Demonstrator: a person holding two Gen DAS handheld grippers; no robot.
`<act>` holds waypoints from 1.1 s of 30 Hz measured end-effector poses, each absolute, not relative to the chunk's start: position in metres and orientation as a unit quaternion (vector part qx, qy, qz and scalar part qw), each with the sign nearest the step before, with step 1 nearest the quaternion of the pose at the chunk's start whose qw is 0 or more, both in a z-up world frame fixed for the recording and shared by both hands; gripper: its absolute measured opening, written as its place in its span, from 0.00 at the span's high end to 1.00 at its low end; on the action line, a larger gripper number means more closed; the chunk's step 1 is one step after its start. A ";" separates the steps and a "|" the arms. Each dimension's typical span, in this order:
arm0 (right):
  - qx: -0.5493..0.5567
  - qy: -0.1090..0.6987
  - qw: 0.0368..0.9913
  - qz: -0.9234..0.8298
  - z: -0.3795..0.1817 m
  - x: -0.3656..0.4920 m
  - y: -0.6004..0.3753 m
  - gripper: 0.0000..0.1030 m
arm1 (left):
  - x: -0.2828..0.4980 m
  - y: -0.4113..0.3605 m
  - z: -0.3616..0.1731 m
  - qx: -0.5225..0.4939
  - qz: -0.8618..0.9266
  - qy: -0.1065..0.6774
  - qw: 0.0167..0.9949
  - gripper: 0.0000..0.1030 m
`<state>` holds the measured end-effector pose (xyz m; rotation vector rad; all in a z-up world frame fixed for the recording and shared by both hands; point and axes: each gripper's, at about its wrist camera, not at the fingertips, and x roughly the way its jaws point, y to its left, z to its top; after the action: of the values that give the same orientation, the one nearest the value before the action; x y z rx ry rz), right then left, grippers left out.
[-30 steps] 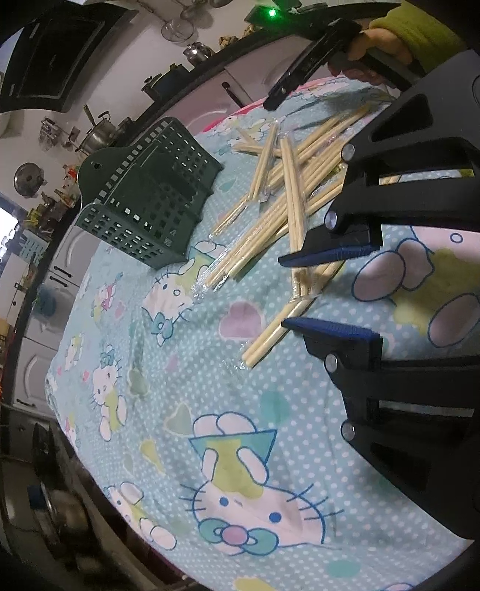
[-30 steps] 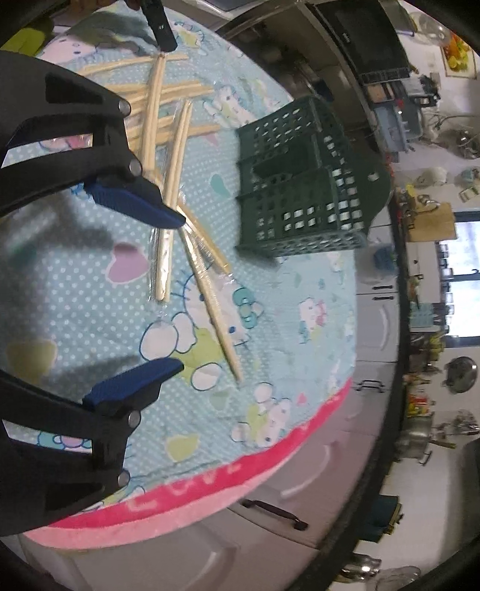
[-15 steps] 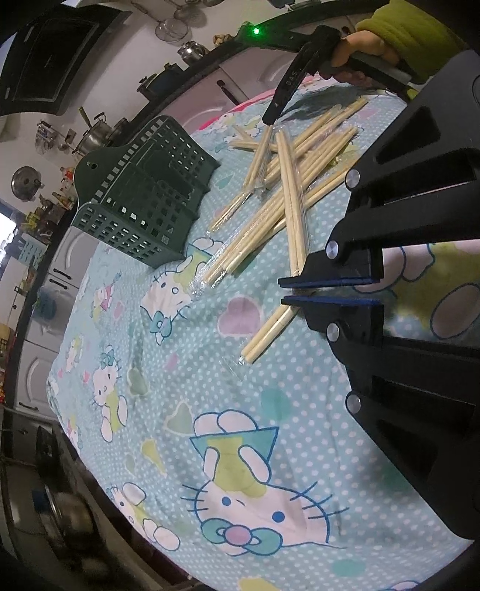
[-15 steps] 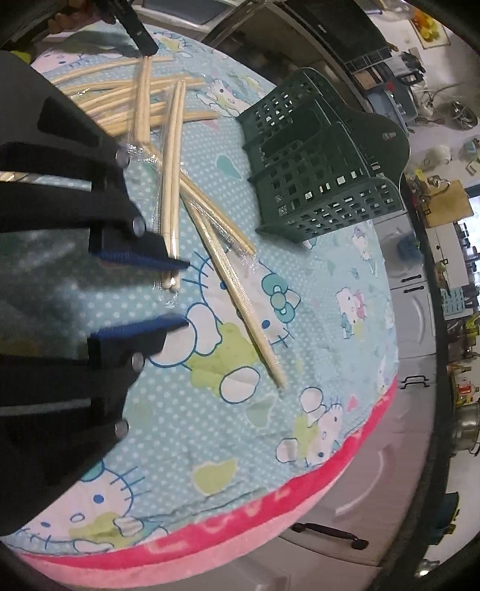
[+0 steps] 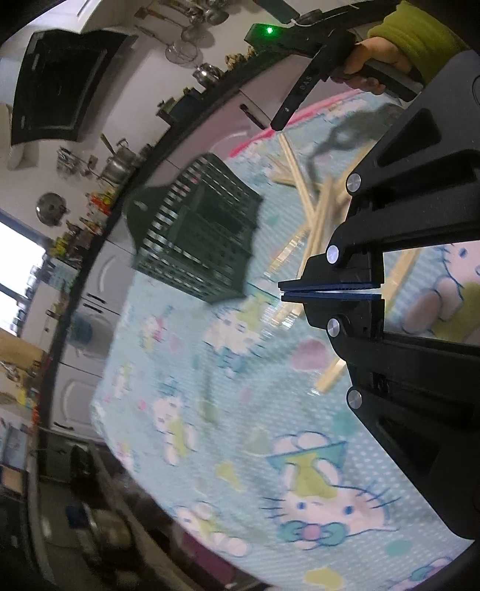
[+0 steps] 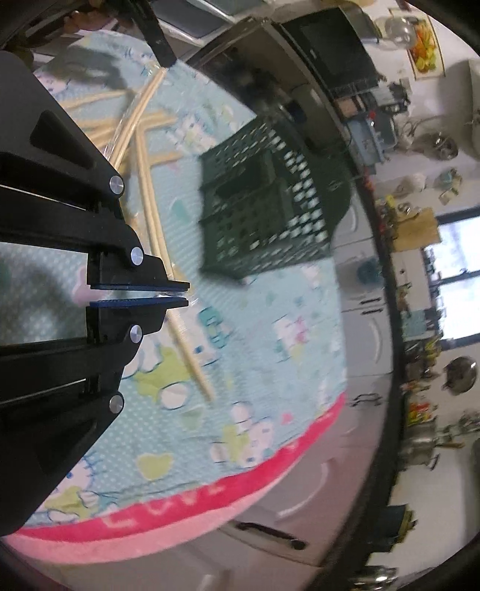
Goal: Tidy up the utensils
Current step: 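Lift the left tool's chopstick over the green basket while the right tool carries its chopstick there too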
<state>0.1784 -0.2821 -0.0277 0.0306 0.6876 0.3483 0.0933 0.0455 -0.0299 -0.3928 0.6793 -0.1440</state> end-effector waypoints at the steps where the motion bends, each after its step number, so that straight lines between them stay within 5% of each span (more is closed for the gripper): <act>1: 0.012 0.330 0.927 0.176 -0.021 0.177 -0.279 0.97 | 0.095 0.044 -0.026 -0.191 -0.073 0.326 0.923 1.00; 33: -0.019 0.163 0.944 0.286 0.139 0.162 -0.221 0.97 | 0.143 -0.019 0.111 -0.145 -0.200 0.203 0.948 1.00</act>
<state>0.1617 -0.2207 0.1391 -0.0389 0.3315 0.5821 0.1432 -0.0189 0.1113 -0.2945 0.4124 -0.4063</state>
